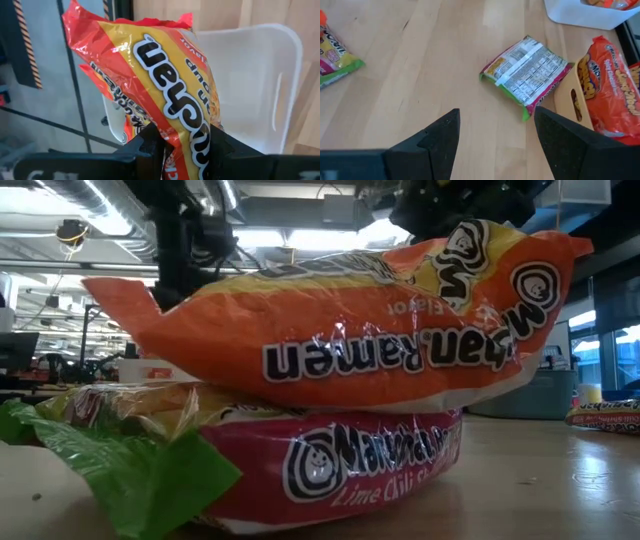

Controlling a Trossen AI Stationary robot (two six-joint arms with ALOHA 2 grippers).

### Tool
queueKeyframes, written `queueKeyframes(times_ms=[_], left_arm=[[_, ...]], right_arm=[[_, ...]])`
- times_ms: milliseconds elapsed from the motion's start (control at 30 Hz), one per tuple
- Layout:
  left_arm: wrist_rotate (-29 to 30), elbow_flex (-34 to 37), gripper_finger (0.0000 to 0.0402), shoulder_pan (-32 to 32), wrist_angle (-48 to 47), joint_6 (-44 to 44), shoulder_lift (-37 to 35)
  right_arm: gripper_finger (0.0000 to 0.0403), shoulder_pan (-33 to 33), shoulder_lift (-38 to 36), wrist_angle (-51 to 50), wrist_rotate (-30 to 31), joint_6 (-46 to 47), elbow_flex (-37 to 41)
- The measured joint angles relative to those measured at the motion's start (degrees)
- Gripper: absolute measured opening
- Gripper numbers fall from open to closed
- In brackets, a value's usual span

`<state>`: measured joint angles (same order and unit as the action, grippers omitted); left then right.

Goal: Sort Maruchan noodles
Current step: Put the light orange noodle pack into the white bin

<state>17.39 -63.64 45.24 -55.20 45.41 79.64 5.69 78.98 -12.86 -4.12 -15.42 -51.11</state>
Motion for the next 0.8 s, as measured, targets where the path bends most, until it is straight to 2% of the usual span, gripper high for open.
queueKeyframes(times_ms=[533, 800], left_arm=[[-1.79, 0.02, 0.0080, 5.52, 2.77, 0.44, 9.45], [-1.68, 0.04, 0.0092, 5.50, 6.23, -0.29, 12.90]], right_arm=[[0.0240, -0.02, 0.00, 3.91, -0.04, 0.02, 2.95], [0.0240, -0.04, 0.00, 3.82, -4.57, 0.17, 2.95]])
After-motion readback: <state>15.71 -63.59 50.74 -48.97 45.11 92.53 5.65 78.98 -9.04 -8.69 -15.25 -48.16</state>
